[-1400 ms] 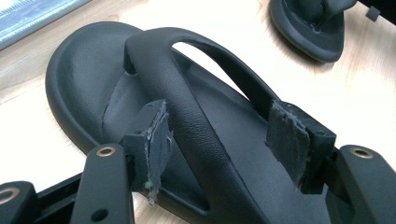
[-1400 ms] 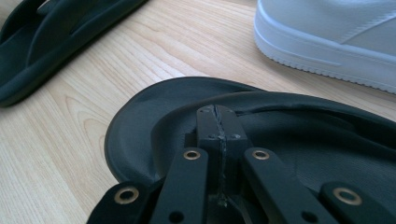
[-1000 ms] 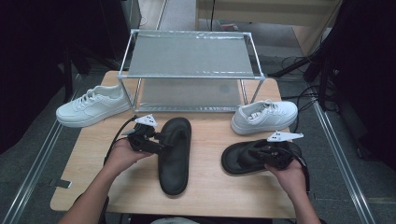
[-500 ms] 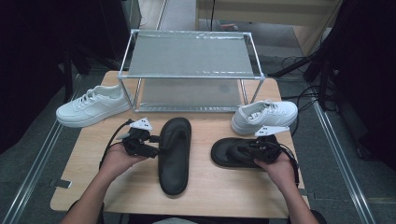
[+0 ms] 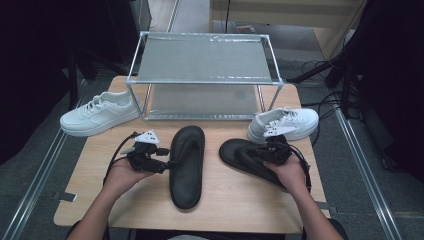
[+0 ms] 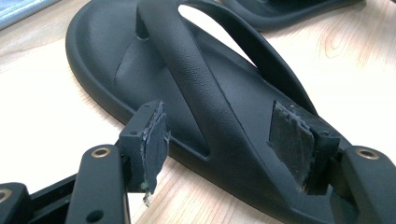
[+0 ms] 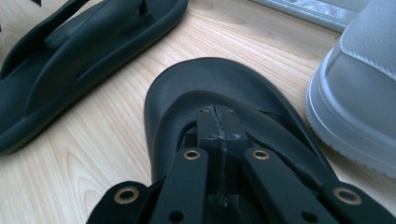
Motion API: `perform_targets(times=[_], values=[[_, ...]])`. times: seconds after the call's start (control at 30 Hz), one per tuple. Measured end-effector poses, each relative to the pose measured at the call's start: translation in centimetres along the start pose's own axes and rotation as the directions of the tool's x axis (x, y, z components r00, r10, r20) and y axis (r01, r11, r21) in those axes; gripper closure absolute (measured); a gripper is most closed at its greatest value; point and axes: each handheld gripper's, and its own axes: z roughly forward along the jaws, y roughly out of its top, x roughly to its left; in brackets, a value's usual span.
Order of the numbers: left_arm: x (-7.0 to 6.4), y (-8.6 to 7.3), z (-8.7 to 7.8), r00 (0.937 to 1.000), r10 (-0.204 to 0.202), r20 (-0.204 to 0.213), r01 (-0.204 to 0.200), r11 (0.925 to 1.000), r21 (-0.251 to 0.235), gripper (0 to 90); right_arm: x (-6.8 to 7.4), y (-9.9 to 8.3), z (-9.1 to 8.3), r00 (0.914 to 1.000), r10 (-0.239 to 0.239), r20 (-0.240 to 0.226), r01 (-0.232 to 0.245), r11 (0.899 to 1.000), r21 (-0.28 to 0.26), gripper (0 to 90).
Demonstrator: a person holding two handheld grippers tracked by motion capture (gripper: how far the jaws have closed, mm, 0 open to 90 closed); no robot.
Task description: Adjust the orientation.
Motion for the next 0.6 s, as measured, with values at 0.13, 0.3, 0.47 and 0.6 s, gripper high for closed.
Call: perform_targets(times=[0.13, 0.3, 0.47, 0.6], values=[[-0.1, -0.1, -0.1, 1.0, 0.007, -0.002, -0.007, 1.0, -0.005, 36.1, -0.1, 0.2, 0.2, 0.9999, 0.011, -0.006, -0.011, 1.0, -0.004, 90.0], [-0.1, 0.0, -0.1, 1.0, 0.006, -0.002, -0.006, 0.9999, -0.011, 35.3, -0.2, 0.2, -0.9, 0.9998, 0.02, 0.0, -0.02, 0.999, -0.045, 90.0], [0.1, 0.3, -0.1, 0.9999, 0.009, -0.004, -0.009, 0.9998, -0.016, 35.3, 0.0, -0.4, -2.1, 0.9996, 0.021, 0.019, -0.02, 0.998, -0.059, 90.0], [0.3, 0.6, 0.2, 0.9999, 0.01, -0.005, -0.01, 0.9998, -0.017, 35.3, 0.1, -1.2, -3.1, 0.9991, 0.027, 0.032, -0.025, 0.998, -0.06, 90.0]])
